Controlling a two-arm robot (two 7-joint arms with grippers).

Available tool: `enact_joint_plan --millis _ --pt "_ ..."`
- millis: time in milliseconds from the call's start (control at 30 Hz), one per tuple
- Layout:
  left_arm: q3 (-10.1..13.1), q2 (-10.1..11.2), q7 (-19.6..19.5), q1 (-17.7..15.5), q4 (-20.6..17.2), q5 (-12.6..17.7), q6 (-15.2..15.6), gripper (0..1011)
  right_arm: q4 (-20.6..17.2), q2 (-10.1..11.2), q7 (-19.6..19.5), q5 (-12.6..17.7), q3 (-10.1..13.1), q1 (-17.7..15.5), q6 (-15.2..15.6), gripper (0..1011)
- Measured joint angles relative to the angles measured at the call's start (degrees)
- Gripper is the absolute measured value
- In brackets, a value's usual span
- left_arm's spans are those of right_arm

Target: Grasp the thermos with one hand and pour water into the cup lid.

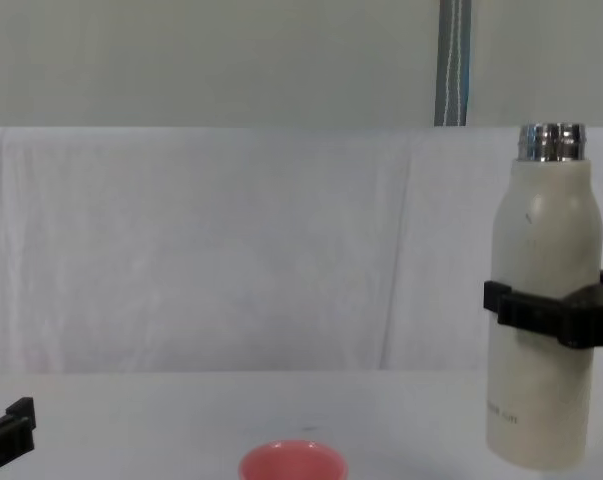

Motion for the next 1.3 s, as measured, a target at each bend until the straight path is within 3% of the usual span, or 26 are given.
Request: enact_joint_plan --millis 600,1300 --pt "0.0 0.0 0.0 0.0 0.0 0.0 0.0 1001 3.99 -1.54 -0.95 -0.52 -0.67 0.39 -0.94 950" --pt "0.0 0.0 0.0 0.0 0.0 0.0 0.0 1001 9.04 -3.83 -0.74 -0.57 -1.27 3.01 -2.55 950"
